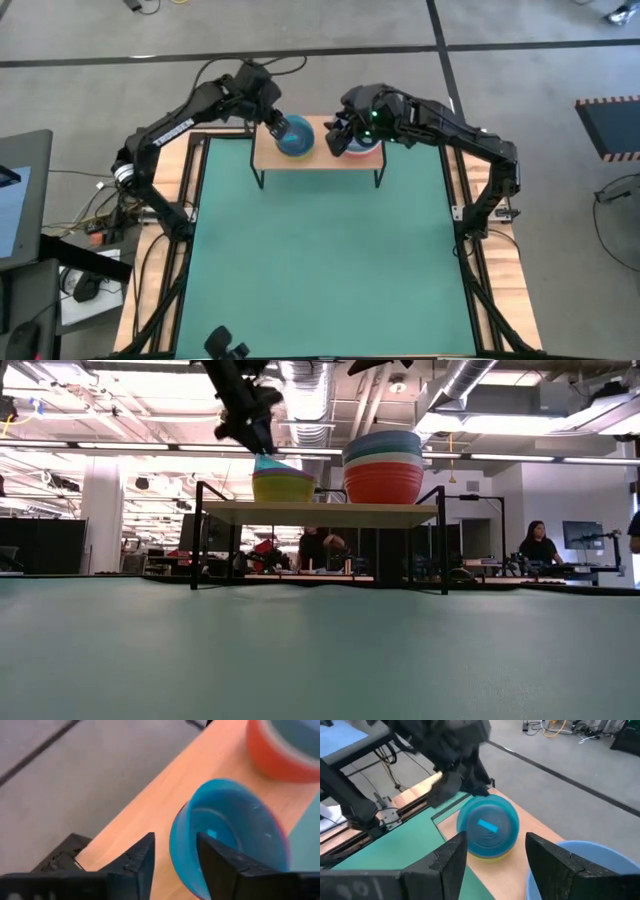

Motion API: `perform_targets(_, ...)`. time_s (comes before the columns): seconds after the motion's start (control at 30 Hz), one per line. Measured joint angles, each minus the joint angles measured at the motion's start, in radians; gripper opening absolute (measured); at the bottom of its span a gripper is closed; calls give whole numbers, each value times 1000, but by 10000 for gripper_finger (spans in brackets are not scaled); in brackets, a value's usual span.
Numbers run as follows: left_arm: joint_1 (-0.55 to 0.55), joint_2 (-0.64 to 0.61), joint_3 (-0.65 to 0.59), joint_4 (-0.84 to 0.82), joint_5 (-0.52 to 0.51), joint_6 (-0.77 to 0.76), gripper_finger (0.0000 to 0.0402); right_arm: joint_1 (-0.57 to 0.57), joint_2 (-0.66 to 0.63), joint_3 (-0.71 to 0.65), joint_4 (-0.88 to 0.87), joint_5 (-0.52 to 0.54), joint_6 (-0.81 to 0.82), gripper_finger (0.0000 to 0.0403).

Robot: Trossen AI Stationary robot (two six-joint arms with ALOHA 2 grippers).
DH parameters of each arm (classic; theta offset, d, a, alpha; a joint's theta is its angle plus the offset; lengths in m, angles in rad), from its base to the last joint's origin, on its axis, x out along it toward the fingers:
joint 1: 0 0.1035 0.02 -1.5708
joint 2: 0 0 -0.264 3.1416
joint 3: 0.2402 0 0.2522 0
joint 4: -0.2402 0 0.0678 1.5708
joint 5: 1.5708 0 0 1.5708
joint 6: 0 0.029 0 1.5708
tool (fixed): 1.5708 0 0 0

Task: Place and stack bowls onto a shelf
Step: Stack the blue bowl on the red bowl on the shelf, then return to Home Position

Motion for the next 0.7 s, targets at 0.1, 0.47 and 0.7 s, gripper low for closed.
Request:
perform_targets(0.1,-1,-57,2,5,-15,-8,147,3,0,0,9,0,35,225)
perform_targets(0.47,-2,-55,-111,75,-53,-17,132,115,0,0,20,49,159,225)
perform_targets(0.7,2,-55,-178,55,-99,-43,119,236,0,0,22,190,241,225)
